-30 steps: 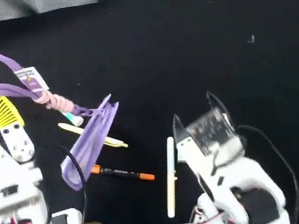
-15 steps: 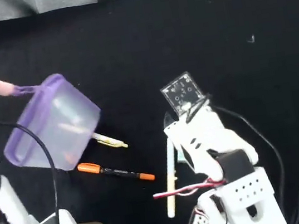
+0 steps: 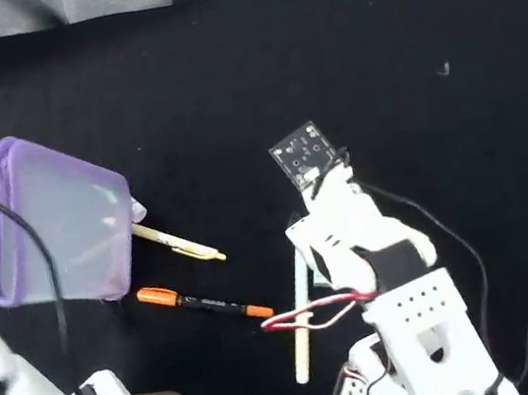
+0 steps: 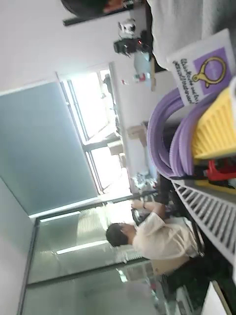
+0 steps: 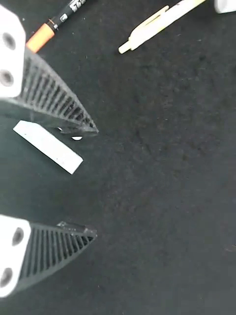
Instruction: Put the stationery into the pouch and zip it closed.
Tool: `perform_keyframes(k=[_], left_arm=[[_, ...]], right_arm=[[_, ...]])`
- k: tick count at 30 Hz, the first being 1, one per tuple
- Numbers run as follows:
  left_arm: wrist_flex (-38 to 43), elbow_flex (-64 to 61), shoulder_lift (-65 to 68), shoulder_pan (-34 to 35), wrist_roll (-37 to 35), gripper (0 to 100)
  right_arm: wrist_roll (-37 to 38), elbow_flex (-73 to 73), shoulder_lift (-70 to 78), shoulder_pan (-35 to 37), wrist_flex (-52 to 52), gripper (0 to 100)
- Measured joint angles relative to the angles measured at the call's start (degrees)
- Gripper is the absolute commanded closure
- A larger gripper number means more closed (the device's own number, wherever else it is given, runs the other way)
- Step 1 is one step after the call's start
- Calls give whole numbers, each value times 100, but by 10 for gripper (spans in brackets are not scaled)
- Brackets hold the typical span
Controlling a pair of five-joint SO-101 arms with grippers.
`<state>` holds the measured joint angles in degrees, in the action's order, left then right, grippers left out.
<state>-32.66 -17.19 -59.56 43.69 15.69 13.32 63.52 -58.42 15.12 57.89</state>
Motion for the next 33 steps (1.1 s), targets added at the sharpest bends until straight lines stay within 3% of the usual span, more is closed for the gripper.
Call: perform_keyframes(k=[8,16,22,33], left_arm=[[0,440,325,642,0,972],[-18,527,334,642,0,972],[-18,554,334,642,0,971],[44,211,334,202,-18,971]], right_arm=[[0,-475,1336,0,-18,720],[9,-932,2497,-114,-18,724],[-53,-1398,3112,-598,255,798],[-193,-1495,3763,-352,510,796]])
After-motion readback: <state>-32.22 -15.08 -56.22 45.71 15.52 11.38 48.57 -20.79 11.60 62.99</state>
